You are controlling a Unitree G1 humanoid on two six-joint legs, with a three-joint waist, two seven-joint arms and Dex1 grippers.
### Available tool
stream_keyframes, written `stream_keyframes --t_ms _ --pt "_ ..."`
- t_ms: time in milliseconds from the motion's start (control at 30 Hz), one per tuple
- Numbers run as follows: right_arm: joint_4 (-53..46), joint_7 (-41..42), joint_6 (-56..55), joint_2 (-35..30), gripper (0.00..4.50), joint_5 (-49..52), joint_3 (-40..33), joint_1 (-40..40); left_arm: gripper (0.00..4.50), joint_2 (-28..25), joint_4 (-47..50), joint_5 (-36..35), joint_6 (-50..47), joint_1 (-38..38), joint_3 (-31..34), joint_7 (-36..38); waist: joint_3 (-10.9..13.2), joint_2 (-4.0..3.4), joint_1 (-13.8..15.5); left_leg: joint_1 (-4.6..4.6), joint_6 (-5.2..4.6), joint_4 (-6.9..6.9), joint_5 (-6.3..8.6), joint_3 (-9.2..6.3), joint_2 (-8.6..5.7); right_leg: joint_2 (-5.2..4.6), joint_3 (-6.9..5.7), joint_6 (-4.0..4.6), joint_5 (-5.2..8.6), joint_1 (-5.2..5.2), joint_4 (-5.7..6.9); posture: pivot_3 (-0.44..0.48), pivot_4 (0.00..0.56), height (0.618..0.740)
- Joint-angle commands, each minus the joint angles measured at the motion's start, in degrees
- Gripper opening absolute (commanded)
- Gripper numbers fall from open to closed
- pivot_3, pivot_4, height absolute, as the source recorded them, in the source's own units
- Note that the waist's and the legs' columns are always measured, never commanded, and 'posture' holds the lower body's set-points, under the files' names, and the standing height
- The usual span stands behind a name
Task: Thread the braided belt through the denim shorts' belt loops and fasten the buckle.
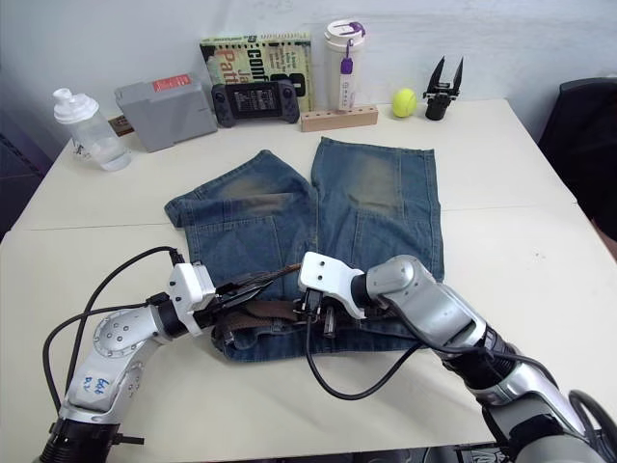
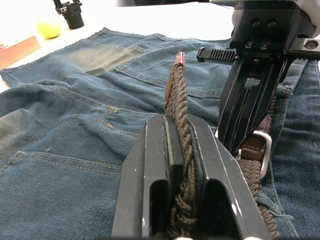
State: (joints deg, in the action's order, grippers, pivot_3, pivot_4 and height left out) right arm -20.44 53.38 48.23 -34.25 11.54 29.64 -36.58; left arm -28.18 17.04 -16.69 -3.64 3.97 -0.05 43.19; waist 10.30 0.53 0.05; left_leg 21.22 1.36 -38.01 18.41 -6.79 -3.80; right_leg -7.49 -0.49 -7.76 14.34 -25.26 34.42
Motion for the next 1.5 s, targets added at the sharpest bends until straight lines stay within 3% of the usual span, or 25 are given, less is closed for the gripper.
stream_keyframes --t_ms 33,333,800,1500 --pt "-2.44 0.58 1.17 -0.85 0.06 0.81 -1.13 0.39 0.0 -0.45 0.28 -0.24 0.75 0.58 1.06 -0.14 0.0 0.0 0.01 0.01 0.0 0.0 0.0 0.0 0.0 0.0 0.0 0.0 0.0 0.0 -0.01 0.0 0.15 0.705" --pt "-2.37 -0.37 1.14 -0.41 0.06 0.22 -0.68 1.08 0.0 -0.33 -0.02 -0.1 0.92 0.91 0.94 -0.1 0.0 0.0 0.02 0.01 0.0 0.0 0.0 -0.04 0.0 0.0 0.0 0.0 0.0 0.0 -0.02 0.0 0.15 0.705" --pt "-6.9 -1.25 4.19 -0.6 0.06 3.89 -6.07 0.68 0.0 -0.37 0.02 -0.07 0.92 0.83 0.94 -0.07 0.0 0.0 0.0 0.01 0.0 0.0 0.01 -0.06 0.0 0.0 0.0 0.0 0.0 0.0 -0.02 0.0 0.15 0.705" --pt "-5.38 -2.14 2.28 0.19 0.06 1.87 -0.75 0.99 0.0 -0.32 0.97 0.05 0.54 0.28 1.1 -0.88 0.0 0.0 -0.03 0.01 0.0 0.0 0.01 -0.07 0.0 0.0 0.0 0.0 0.0 -0.01 -0.02 0.0 0.15 0.705"
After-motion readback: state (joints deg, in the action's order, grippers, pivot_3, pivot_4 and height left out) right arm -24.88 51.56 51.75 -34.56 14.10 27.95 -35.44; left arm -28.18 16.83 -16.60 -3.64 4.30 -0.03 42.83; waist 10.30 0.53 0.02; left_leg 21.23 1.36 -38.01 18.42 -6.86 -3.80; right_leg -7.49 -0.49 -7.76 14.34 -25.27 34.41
